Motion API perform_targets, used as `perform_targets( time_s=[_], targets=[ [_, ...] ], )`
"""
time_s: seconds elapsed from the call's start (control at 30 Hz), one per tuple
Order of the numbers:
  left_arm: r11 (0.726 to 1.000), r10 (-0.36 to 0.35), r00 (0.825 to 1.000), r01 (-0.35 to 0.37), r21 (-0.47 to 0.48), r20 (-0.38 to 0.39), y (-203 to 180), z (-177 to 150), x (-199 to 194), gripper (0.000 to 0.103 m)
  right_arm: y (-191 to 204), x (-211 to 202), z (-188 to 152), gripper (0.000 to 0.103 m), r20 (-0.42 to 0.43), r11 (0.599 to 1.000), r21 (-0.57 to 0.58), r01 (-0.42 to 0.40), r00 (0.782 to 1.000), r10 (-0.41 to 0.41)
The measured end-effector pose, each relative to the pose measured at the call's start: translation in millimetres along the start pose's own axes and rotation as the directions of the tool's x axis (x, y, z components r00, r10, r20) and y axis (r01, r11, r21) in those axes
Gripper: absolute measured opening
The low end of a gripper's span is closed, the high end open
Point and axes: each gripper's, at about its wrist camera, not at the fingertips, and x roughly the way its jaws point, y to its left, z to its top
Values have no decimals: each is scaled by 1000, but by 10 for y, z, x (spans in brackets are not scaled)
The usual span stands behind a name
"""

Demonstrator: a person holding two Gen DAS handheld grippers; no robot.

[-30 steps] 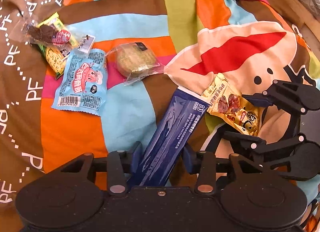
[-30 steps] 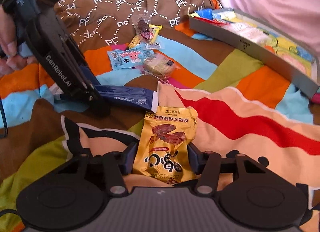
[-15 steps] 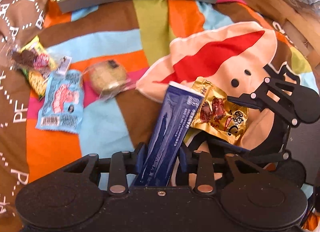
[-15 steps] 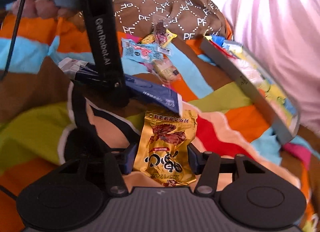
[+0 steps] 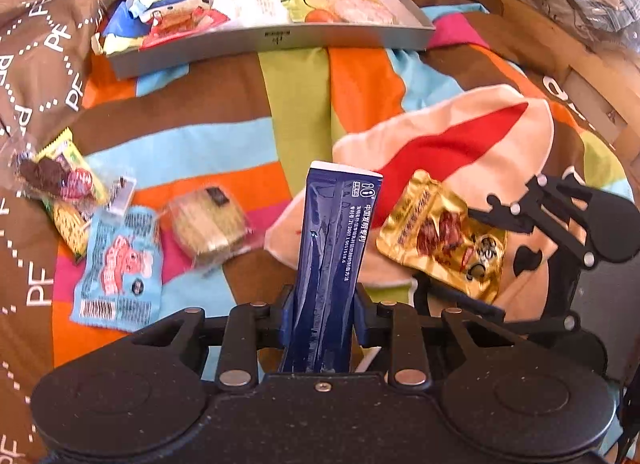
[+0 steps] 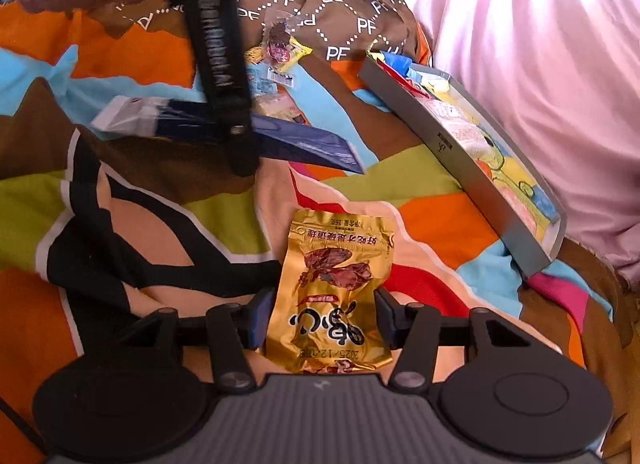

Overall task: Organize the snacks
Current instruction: 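Lift both packets and carry them over the grey tray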

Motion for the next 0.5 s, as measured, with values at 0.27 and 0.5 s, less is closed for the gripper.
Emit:
perform_targets(
  time_s=[0.27,0.5],
  targets=[
    [998,26,994,-21,-51,108,65,399,-18,31,-113,78,57,56,48,996,-28,88,995,-86],
    [991,61,975,-34,-130,216,235,872,-70,31,-478,148,209,56,125,982,53,183,974,-188]
  ],
)
